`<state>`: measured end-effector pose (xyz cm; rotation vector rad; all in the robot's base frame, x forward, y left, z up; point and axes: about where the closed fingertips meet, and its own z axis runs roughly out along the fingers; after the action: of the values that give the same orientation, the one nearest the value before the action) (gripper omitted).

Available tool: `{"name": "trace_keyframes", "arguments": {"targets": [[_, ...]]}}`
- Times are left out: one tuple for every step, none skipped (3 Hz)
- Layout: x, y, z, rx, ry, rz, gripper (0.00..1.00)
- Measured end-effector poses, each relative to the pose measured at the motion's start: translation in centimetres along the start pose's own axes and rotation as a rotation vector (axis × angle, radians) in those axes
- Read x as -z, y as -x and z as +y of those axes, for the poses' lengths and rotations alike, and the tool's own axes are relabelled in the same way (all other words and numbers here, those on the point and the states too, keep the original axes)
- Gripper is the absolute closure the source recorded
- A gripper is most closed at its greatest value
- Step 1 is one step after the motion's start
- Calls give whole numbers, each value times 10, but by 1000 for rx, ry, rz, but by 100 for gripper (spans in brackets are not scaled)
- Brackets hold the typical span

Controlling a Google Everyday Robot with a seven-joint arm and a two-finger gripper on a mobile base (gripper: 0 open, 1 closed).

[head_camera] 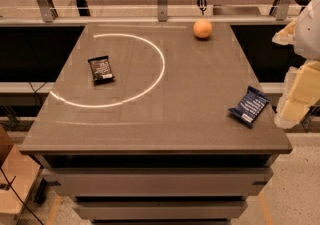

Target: Pick rxbar chocolate

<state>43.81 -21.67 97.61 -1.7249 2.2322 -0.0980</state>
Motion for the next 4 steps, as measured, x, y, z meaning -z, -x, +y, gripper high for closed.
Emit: {"name": "trace_keyframes", "arguments": {"targets": [[0,0,0,0,0,0,0],[0,1,-1,5,3,-27,0],[-4,16,1,31,18,-129,0],[-8,45,6,76,37,-272,0]]}}
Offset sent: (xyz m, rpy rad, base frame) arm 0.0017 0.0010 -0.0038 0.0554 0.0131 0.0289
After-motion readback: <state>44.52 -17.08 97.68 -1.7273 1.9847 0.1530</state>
